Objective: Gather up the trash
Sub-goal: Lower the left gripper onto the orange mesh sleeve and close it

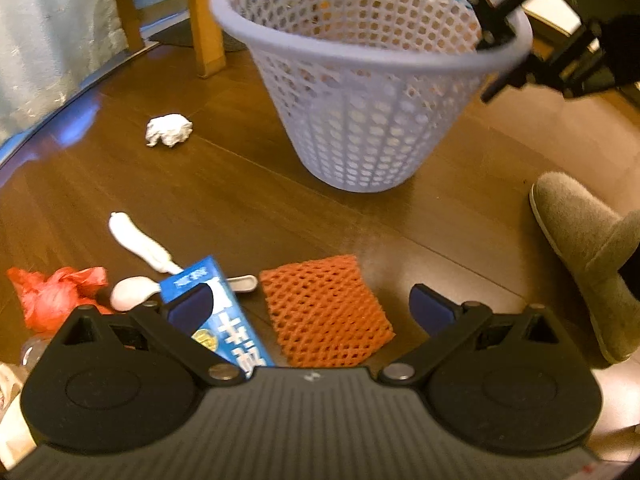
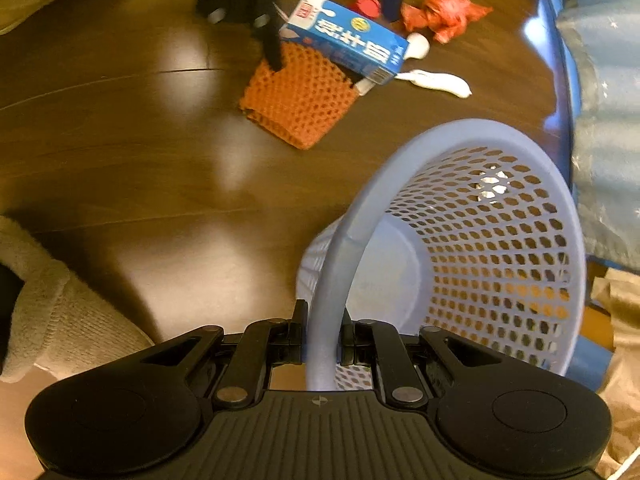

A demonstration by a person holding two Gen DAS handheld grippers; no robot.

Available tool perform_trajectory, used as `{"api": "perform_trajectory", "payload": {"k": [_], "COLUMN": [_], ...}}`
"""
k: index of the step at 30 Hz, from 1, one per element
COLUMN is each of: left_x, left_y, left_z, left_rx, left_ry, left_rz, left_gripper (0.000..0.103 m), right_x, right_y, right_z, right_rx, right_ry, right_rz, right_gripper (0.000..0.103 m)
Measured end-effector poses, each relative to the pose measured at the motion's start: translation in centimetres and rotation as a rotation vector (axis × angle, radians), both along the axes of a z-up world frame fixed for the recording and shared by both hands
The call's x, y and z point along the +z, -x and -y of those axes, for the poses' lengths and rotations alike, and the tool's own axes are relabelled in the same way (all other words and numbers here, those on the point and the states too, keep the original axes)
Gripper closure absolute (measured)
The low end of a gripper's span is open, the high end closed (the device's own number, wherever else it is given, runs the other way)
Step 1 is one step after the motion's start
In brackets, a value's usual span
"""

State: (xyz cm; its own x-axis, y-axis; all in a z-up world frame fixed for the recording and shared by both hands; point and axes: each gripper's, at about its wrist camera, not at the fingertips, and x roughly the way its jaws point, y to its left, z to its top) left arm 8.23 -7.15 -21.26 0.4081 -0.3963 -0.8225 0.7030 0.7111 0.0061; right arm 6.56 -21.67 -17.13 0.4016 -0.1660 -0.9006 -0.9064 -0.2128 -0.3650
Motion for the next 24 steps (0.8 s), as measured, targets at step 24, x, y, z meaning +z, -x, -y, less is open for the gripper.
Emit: {"api": "perform_trajectory", "payload": {"k": [24], "left_x": [-6.9], "left_y": [1.9], "left_z": [4.0], "left_rx": [-0.292], "left_ry": [-0.273], "left_rz": [0.039], "left_gripper": [0.041], "right_x": [-0.7], "right_y": [1.1], "right_z": [-0.2], "right_rx": [0.037], "right_ry": [-0.008], "right_rz": [-0.031], "right_gripper": [0.094]}}
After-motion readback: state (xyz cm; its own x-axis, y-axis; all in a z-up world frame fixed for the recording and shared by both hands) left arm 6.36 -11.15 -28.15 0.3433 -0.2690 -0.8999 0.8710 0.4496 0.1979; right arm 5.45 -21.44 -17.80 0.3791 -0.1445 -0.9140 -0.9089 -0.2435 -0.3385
